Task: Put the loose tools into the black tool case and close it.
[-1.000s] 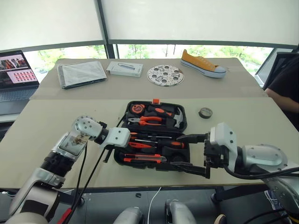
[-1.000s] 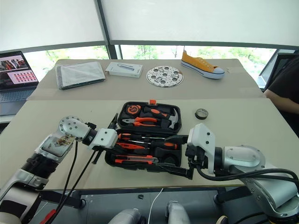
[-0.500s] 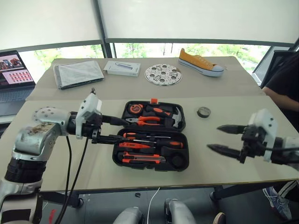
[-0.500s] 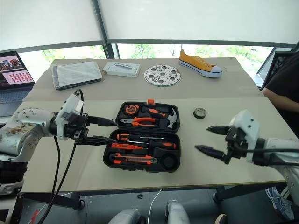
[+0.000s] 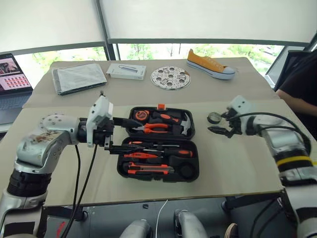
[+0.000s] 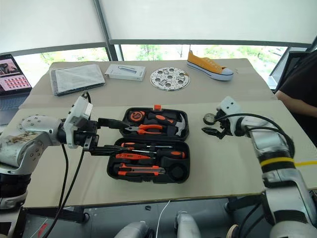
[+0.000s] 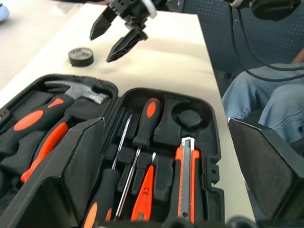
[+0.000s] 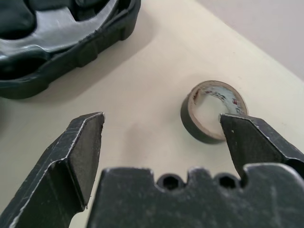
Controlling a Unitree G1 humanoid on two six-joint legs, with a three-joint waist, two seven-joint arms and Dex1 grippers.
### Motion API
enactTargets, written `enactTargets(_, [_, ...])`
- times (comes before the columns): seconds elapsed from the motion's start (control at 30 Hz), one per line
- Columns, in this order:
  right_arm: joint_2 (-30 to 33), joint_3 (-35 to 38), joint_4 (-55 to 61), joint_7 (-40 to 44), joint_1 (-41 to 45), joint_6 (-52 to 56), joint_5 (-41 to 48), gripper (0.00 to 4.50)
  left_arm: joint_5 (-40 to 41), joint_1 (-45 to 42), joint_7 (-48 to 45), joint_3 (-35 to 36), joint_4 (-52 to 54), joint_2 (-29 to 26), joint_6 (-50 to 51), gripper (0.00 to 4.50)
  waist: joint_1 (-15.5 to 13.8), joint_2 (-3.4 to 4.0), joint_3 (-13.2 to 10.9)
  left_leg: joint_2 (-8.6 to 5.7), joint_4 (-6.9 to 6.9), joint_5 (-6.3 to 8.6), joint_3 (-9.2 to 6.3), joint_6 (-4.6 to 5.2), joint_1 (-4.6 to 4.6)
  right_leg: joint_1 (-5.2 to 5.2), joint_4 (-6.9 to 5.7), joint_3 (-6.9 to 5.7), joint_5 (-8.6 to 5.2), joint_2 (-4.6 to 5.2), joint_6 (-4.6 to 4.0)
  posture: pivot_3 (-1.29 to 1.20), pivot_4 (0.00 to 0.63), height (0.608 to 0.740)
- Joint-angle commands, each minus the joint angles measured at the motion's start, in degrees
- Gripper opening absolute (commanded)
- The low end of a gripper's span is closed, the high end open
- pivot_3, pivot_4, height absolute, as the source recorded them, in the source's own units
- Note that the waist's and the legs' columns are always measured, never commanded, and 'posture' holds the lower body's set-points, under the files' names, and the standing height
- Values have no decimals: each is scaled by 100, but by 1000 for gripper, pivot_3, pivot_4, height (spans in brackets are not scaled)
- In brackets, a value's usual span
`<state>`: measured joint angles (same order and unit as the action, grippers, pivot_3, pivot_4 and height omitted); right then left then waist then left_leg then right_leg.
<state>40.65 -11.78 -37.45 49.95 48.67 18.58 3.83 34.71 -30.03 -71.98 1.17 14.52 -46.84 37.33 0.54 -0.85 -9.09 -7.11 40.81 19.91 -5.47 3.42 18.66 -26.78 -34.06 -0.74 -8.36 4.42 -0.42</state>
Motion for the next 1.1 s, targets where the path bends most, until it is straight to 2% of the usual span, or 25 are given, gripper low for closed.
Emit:
enactTargets(0.03, [-155,-84,-1067,-147,543,-581,-474,4500,14,40,125,108,241,-29,-139,4443,12,0,0,0,-1,0,1,0,1,-2,0,0,0,0,0,0,150,737])
enactTargets(0.1, [-294,-127,-1583,-267,785,-845,-667,4500,14,70,170,117,267,-30,-150,4443,22,1,0,0,0,-1,1,-1,6,-8,-1,0,0,0,-1,0,150,737])
enactTargets(0.23, [-524,-101,-2293,-281,1113,-1333,-875,3453,-11,80,252,108,279,-20,-189,4500,54,1,0,1,1,-4,2,-7,9,-14,-5,1,2,-1,-4,0,150,737])
enactTargets(0.57, [-637,50,-2804,-221,1376,-1834,-1102,22,-84,-43,201,-20,76,3,-318,4500,74,2,0,1,0,-6,1,-10,10,-16,-7,4,3,-2,-6,0,150,737])
enactTargets(0.7, [-428,273,-2283,477,1360,-1702,-816,22,-83,-26,22,-119,56,-88,-315,4500,73,4,0,1,0,-6,1,-10,12,-20,-8,5,3,-2,-6,0,150,737])
enactTargets(0.83, [-203,568,-410,1917,863,-706,45,22,-133,126,-302,-214,92,-281,-406,4500,88,7,-1,3,14,-6,-1,-10,48,-47,-11,3,4,-1,-7,0,150,737])
enactTargets(0.9, [290,513,2339,2749,-262,380,1107,22,-268,283,-573,-347,146,-419,-630,4500,61,9,0,6,11,-6,-6,-10,49,-50,-11,0,4,-3,-8,0,150,737])
enactTargets(0.97, [629,458,4333,2927,-1158,1111,1764,22,-387,405,-769,-475,203,-514,-847,4500,20,12,1,12,4,-4,-29,-11,60,-55,-16,-14,3,-7,-10,0,150,737])
enactTargets(1.1, [921,266,6034,2675,-2107,1444,1891,22,-459,494,-1010,-612,289,-571,-1080,4500,-17,14,-1,-2,14,-3,-28,-9,68,-55,-8,-15,5,1,-6,0,150,737])
